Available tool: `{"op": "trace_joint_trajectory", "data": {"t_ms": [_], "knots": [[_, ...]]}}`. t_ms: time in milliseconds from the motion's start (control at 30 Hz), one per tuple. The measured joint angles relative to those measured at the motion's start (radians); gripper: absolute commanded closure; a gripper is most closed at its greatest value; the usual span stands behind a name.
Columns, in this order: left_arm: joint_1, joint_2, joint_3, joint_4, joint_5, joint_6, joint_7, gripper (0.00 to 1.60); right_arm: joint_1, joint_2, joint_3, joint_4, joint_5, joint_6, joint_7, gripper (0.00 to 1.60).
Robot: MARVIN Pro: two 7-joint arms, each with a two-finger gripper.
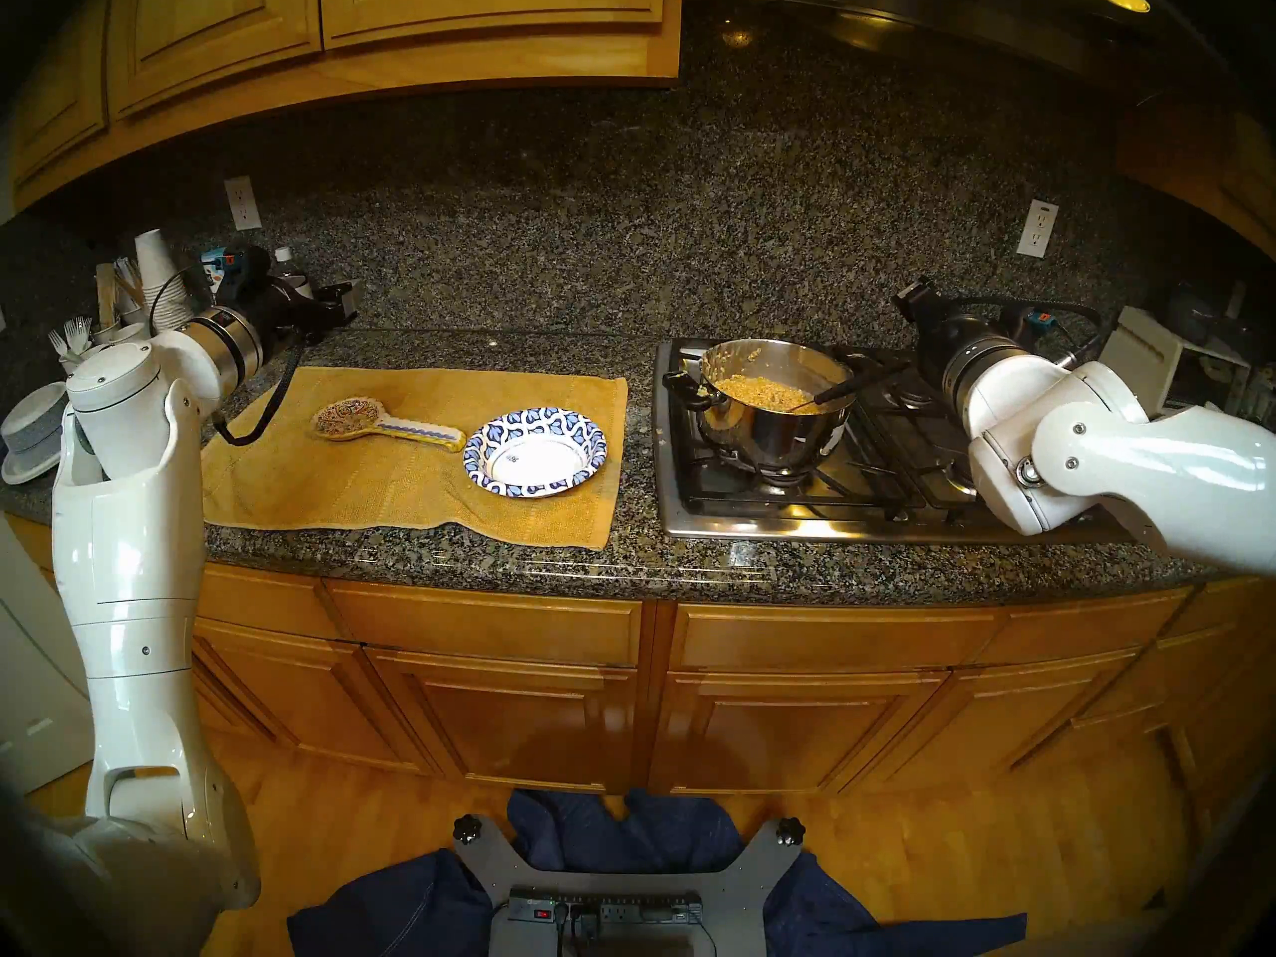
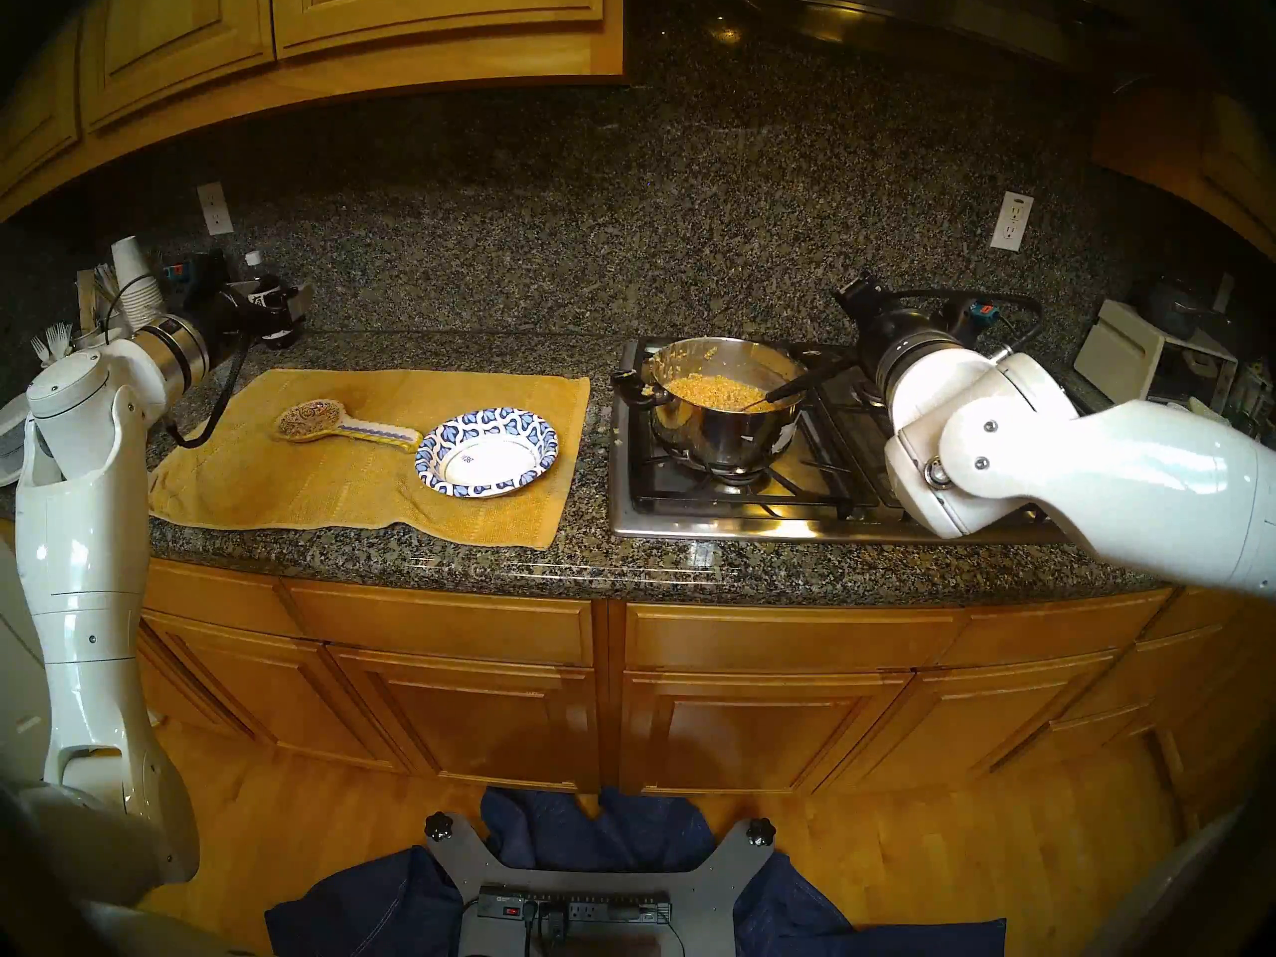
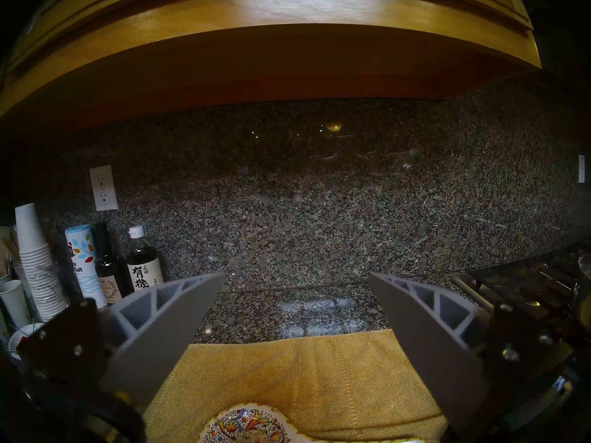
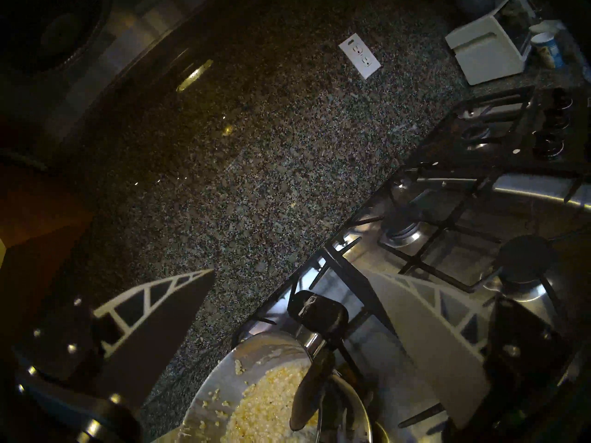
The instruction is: Scoop oatmeal into bowl
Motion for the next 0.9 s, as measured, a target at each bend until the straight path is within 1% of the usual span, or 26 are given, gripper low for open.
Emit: {"op": "trace_joint_trajectory", "data": {"t_ms": [167, 567, 900], "knots": [[0.001, 0.000, 0.000, 0.000, -0.001, -0.001, 0.002, 0.00, -0.001, -0.004, -0.010, -0.006, -0.015, 0.004, -0.014, 0.00], [0.002, 0.000, 0.000, -0.001, -0.004, -0.003, 0.005, 0.00, -0.022, -0.068, -0.035, 0.023, -0.026, -0.035, -0.013, 0.00], [0.003, 0.000, 0.000, -0.001, -0.007, -0.004, 0.007, 0.00, -0.033, -0.095, -0.055, 0.028, -0.029, -0.058, -0.017, 0.00]]}}
